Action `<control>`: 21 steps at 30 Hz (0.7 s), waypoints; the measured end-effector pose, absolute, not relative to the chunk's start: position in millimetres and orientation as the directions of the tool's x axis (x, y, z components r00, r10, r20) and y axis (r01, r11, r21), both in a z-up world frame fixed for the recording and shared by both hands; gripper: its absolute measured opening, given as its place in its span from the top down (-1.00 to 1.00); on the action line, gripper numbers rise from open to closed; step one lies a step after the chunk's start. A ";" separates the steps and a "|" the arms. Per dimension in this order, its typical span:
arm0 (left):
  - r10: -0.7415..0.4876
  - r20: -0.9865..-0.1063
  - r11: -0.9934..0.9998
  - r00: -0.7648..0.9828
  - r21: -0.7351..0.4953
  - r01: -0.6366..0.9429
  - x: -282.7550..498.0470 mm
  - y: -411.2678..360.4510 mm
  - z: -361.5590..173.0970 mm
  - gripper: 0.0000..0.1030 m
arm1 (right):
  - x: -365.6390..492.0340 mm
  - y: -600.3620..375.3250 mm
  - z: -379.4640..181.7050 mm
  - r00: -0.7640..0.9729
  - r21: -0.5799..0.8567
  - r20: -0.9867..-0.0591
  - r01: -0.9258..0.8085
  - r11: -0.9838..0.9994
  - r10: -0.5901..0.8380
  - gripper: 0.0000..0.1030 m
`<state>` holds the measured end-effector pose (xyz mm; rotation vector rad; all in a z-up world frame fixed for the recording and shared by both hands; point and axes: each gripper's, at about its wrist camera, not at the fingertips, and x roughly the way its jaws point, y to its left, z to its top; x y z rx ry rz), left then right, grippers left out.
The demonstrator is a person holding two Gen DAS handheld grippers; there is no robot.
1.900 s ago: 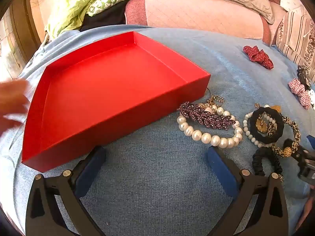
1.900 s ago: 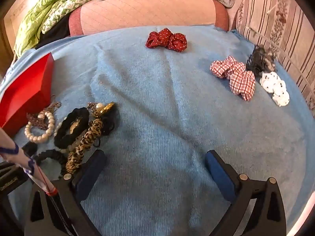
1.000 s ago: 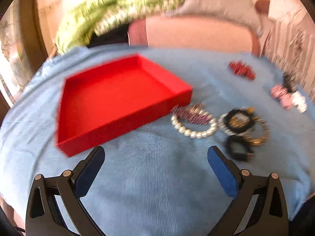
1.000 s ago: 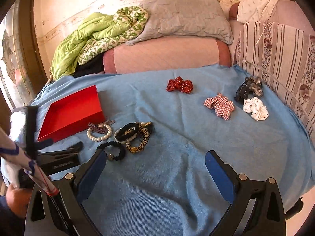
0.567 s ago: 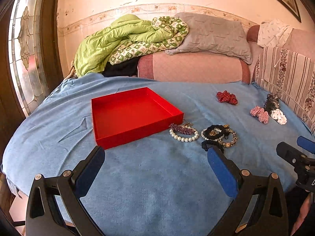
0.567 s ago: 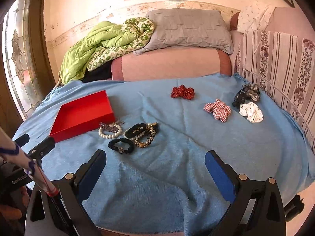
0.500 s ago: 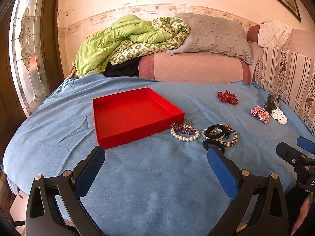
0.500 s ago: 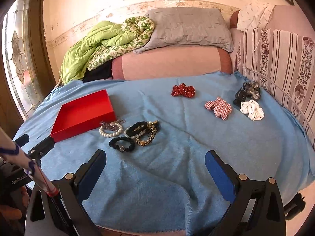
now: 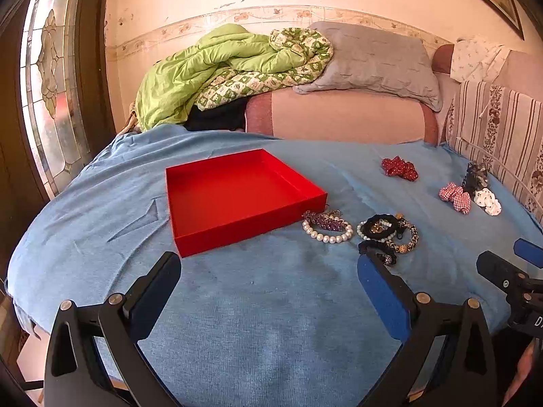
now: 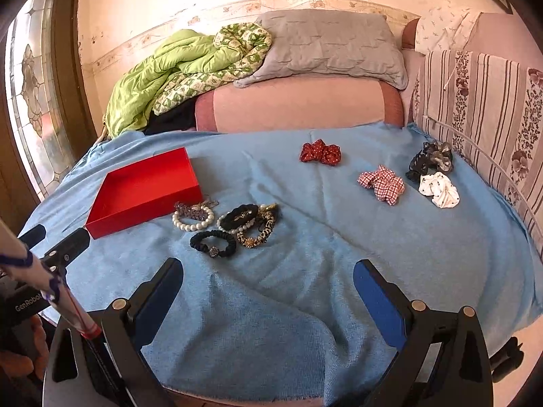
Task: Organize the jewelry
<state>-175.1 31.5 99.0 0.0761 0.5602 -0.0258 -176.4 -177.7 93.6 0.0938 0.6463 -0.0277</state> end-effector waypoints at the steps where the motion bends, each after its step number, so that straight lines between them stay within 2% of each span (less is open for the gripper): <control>1: -0.005 -0.535 0.997 0.845 0.065 0.046 -174.5 31.2 98.3 -1.00 | -176.4 -177.6 93.3 0.798 0.078 -0.603 0.055 0.995 0.003 -0.99; 15: -0.003 -0.549 0.996 0.836 0.074 0.052 -171.4 27.7 93.6 -1.00 | -175.1 -175.4 89.5 0.793 0.076 -0.609 0.053 0.996 0.005 -0.99; 21: -0.021 -0.562 0.998 0.827 0.041 0.054 -168.1 31.6 89.9 -1.00 | -174.4 -175.3 88.1 0.790 0.076 -0.613 0.051 0.996 0.006 -0.99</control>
